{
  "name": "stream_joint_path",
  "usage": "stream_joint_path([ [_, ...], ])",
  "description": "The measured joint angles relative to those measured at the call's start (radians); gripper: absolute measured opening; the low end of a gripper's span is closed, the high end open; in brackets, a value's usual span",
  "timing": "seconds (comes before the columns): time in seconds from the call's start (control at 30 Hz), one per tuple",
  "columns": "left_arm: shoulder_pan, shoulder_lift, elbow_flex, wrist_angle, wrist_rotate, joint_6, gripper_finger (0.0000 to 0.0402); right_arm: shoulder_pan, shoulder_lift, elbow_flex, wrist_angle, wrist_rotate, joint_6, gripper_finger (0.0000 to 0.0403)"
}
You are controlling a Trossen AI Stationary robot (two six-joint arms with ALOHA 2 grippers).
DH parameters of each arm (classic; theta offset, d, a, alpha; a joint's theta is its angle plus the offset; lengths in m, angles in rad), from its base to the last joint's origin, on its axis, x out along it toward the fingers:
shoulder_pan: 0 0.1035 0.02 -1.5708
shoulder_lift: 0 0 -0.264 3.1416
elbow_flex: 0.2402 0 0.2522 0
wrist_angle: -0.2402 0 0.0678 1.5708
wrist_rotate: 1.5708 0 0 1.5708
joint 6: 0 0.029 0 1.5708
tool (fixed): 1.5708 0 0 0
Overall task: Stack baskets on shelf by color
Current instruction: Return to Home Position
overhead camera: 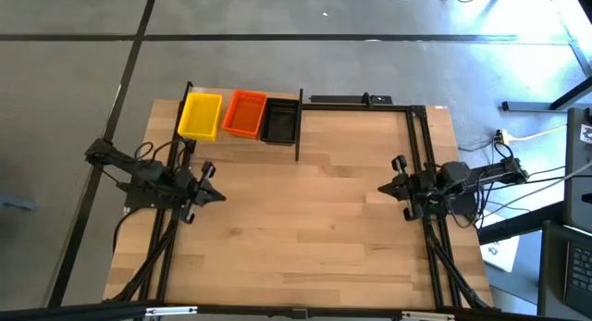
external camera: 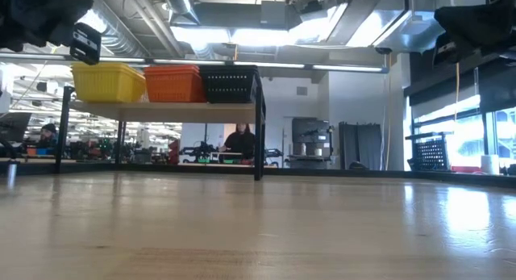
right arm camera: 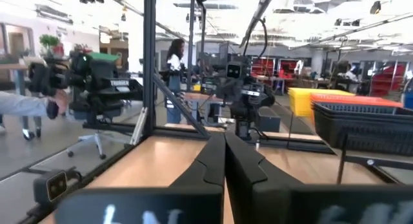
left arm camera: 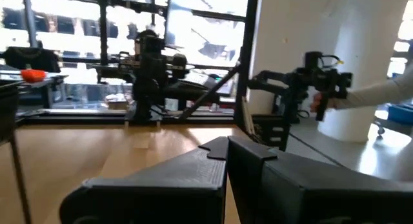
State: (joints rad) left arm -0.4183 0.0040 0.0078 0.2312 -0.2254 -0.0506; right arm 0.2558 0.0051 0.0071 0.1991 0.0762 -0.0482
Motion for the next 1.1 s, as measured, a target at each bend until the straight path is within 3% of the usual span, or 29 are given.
stream_joint_path([
  [0.13, 0.000, 0.000, 0.000, -0.022, 0.069, 0.009, 0.0000, 0.000, 0.000, 0.000, -0.008, -0.001, -0.039, 0.0000],
  [1.1, 0.000, 0.000, 0.000, -0.044, 0.053, 0.009, 0.0000, 0.000, 0.000, 0.001, -0.051, 0.001, -0.011, 0.0000],
])
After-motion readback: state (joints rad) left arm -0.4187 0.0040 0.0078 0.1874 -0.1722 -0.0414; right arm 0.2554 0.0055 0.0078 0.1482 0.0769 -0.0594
